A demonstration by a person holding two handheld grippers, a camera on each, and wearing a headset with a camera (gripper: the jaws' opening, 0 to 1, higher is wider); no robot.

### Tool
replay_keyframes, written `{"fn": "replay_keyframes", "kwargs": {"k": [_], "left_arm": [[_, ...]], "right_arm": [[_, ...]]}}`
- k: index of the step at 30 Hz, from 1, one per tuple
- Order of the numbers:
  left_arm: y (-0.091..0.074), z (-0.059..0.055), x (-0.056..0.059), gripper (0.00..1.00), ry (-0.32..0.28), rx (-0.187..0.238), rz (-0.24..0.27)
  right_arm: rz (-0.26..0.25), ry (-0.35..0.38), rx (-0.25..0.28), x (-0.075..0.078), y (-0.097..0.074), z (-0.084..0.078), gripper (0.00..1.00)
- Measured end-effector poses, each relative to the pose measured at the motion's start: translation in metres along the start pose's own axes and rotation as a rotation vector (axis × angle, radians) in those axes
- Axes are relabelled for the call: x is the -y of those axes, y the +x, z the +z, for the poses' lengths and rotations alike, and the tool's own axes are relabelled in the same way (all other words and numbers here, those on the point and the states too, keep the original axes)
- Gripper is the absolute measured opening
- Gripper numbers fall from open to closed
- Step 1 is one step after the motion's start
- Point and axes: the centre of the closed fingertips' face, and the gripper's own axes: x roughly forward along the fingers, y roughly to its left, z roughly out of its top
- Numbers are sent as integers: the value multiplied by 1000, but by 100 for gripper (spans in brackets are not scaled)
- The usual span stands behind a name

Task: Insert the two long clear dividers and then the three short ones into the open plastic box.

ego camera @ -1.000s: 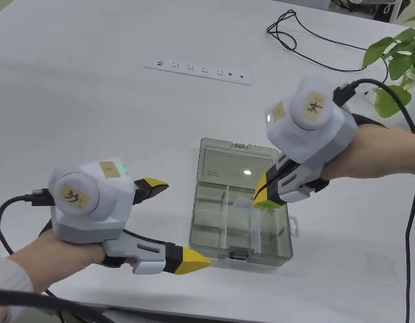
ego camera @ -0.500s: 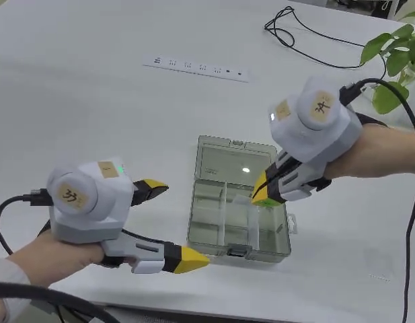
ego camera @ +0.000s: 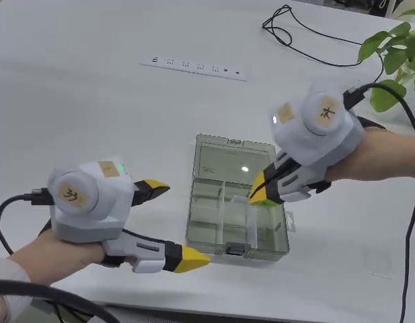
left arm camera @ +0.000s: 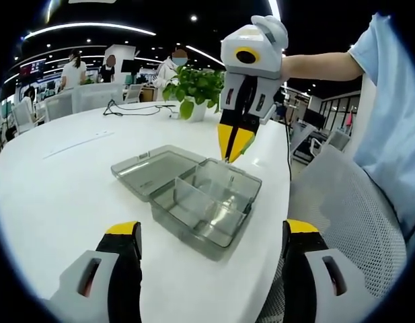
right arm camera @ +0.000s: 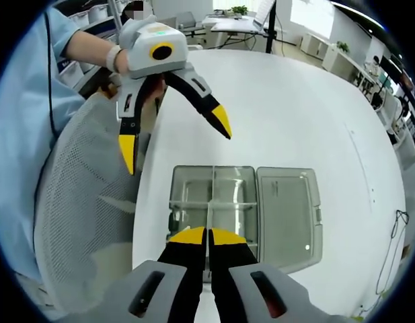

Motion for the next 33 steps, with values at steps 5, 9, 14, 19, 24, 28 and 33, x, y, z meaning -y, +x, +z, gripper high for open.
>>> {"fn": "replay_keyframes", "kwargs": {"k": [5,9,14,19,24,28,33], "left_arm": [[0,-1,1,87,-4,-2,-1],[0,-2,2,87,-5,-3,-3],[0,-1,3,86,-3,-5,-8],[1,1,1,86,1,-4,-9],[-1,2,0,86,1,-3,-6],[-2,1,-1,86,-1,0,-1],[-2,1,0,86,-3,-2,-3]], "right_arm": [[4,-10,-20,2,7,-1,2],[5,4,-49,3,13,-4,2],[10,0,-90,7,23,-10,2],[18,-10,-130,9,35,-15,2],[20,-2,-149,10,40,-18,2],[20,-3,-154,11,40,-18,2],[11,-19,-163,10,43,-19,2]]}}
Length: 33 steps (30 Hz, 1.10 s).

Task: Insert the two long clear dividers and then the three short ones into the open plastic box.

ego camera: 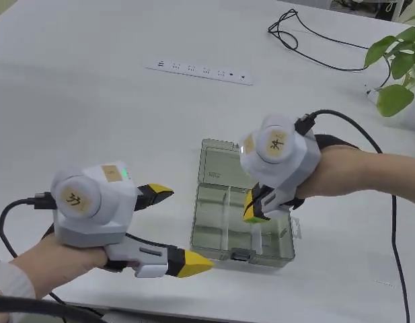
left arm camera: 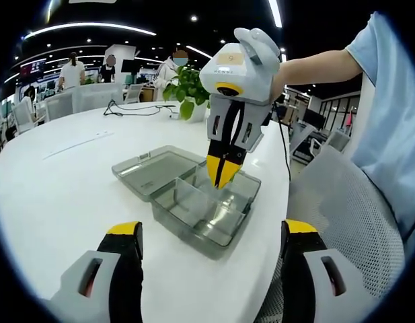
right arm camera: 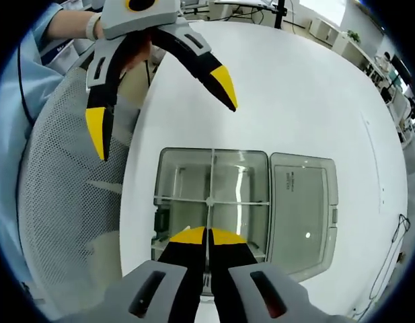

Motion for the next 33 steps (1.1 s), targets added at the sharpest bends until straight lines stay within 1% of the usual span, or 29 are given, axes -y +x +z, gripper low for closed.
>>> {"fn": "replay_keyframes", "kwargs": {"k": [2,8,10,11,17,19,20,21,22,23,25,29,30,31,33], "left_arm": [[0,0,0,86,1,0,-1],[2,2,0,86,1,5,-4],[3,4,1,86,4,8,-7],[4,4,2,86,7,8,-8],[5,6,3,85,10,9,-11],[5,6,3,85,10,9,-10],[4,6,3,85,9,10,-9],[4,6,2,85,8,11,-9],[4,6,2,85,9,12,-7],[3,6,2,85,8,12,-5],[2,6,1,85,6,12,-2],[1,5,1,85,3,11,-1],[1,5,2,85,2,9,-3],[1,5,2,85,1,9,-4],[1,5,2,85,0,10,-5]], "right_arm": [[-7,-6,-8,0,3,-1,1],[-23,6,-25,0,2,-1,1],[-21,9,-22,1,2,-2,1],[-21,26,-18,1,2,-2,2],[-31,-8,-19,0,3,-2,3],[-33,-1,-10,0,4,-4,4],[-31,7,-6,0,5,-4,6],[-32,13,3,-1,4,-4,10],[-31,2,20,-3,3,-2,16],[-36,-10,35,-3,1,-1,20],[-47,-7,60,-5,-4,1,24],[-54,42,131,-7,-10,4,34],[-54,41,150,-8,-11,4,38],[-56,48,158,-8,-12,3,43],[-58,75,193,-9,-13,3,50]]}}
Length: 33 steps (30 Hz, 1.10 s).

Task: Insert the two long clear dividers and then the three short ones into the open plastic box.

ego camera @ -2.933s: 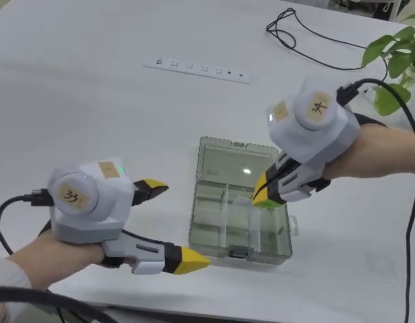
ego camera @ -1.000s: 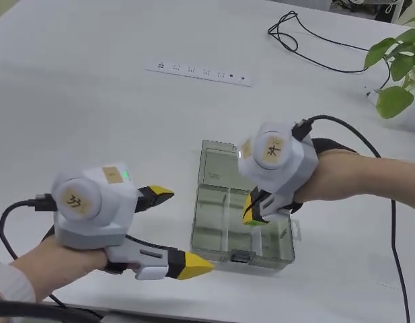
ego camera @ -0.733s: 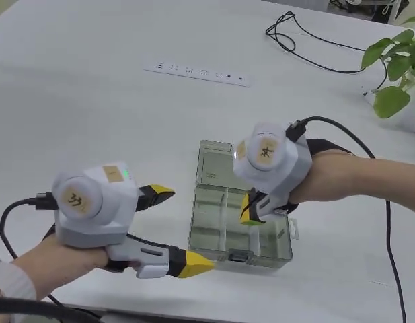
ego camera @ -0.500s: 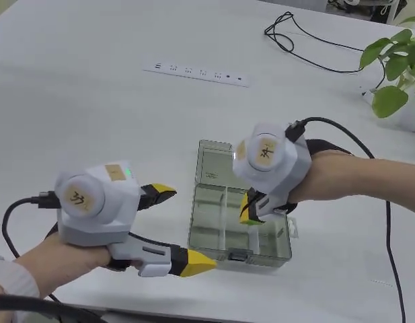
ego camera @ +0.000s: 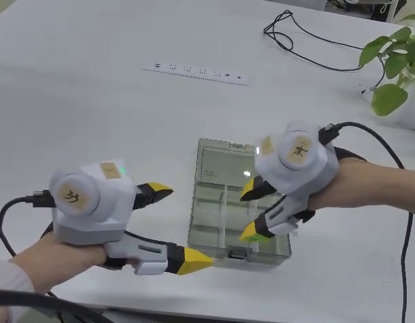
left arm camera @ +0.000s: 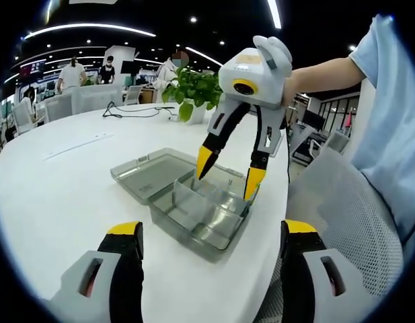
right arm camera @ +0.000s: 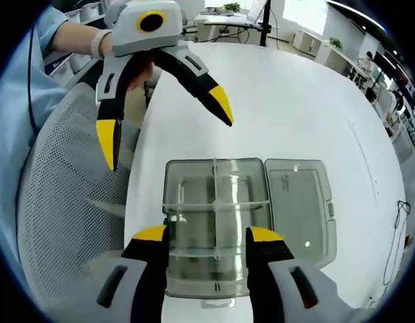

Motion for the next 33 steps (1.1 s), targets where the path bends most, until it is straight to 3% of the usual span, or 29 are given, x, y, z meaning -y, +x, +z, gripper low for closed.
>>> {"fn": "replay_keyframes", "kwargs": {"k": [5,13,20,33], "left_arm": [[0,1,0,85,2,0,-3],[-1,5,1,86,10,2,-4],[-1,9,0,87,17,1,0],[1,17,4,87,26,-4,-5]], "right_arm": [[-33,59,66,0,-4,-4,72],[-73,105,128,0,-11,-5,89],[-124,209,216,7,-26,-11,99],[-229,331,156,19,-65,-92,99]]}}
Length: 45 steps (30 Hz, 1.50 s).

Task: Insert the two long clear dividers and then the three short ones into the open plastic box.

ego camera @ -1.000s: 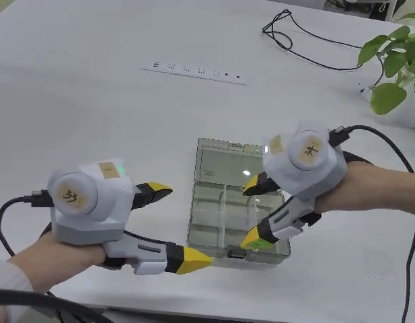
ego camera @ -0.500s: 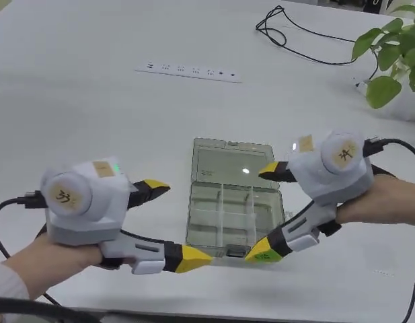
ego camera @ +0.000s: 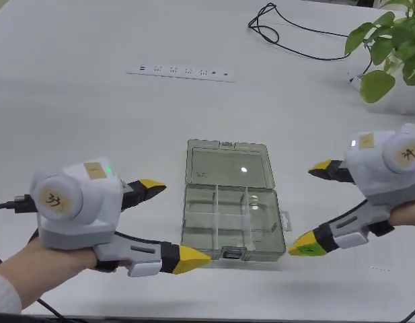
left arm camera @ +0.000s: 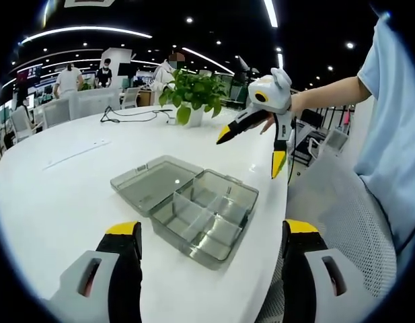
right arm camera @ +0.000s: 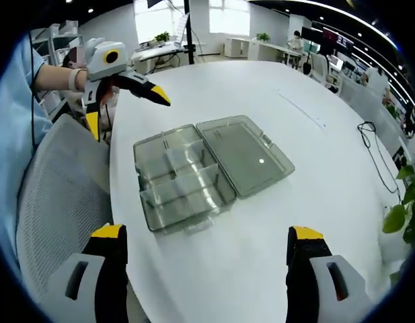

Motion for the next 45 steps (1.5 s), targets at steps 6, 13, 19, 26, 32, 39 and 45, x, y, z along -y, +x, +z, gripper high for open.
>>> {"fn": "replay_keyframes", "kwargs": {"k": [6,13,19,26,32,39,45], "left_arm": [[1,-1,-1,87,4,-13,-5],[0,-3,-2,87,0,-24,-2],[1,-2,-1,86,-2,-25,0],[-2,-3,-1,86,0,-27,9],[-6,-5,-1,85,-6,-28,19],[-5,-8,1,85,-17,-28,19],[-2,-7,4,85,-18,-24,16]], "right_arm": [[-25,40,-99,14,-19,-56,98],[-3,35,-208,13,-32,-100,92],[62,-50,-316,7,-35,-128,85],[88,-140,-361,14,-34,-142,65],[117,-169,-387,16,-32,-151,46],[104,-210,-409,18,-30,-157,39],[85,-274,-444,17,-30,-157,37]]}}
